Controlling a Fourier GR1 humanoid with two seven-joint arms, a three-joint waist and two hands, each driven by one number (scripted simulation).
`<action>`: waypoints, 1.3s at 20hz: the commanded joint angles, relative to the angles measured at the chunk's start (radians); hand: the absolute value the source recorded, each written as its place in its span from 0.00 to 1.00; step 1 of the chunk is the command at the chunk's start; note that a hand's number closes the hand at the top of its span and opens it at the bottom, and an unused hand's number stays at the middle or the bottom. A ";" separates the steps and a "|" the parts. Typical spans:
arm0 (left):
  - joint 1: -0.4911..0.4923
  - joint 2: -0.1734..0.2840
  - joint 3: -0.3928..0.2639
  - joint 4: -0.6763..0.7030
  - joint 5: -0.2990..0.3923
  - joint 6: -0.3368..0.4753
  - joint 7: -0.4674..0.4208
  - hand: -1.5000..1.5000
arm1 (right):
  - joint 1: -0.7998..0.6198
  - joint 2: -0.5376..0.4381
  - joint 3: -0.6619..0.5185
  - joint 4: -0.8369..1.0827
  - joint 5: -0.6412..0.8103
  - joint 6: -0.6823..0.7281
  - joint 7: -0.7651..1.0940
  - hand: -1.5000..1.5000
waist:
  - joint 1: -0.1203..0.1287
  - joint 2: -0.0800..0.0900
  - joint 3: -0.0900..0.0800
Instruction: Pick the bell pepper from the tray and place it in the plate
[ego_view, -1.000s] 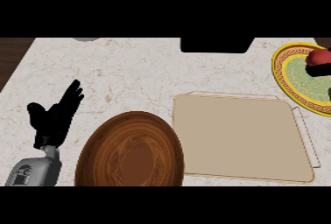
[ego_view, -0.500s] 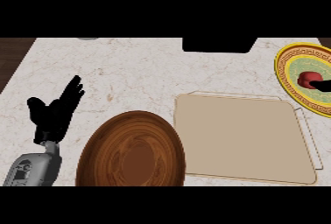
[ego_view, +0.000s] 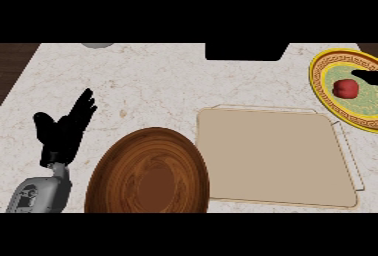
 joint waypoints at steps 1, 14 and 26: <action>0.043 0.018 0.014 -0.022 0.002 -0.013 -0.020 0.50 | -0.012 0.029 -0.061 -0.060 -0.110 0.046 -0.066 0.00 | -0.010 -0.007 -0.002; -0.003 0.000 0.017 -0.035 -0.003 -0.009 0.033 0.50 | 0.104 -0.077 -0.165 -0.054 -0.363 0.398 -0.012 0.00 | -0.012 -0.004 -0.002; 0.053 -0.009 0.030 -0.075 -0.008 -0.025 0.016 0.50 | 0.228 -0.136 -0.128 -0.017 -0.442 0.409 -0.107 0.00 | -0.006 -0.003 -0.002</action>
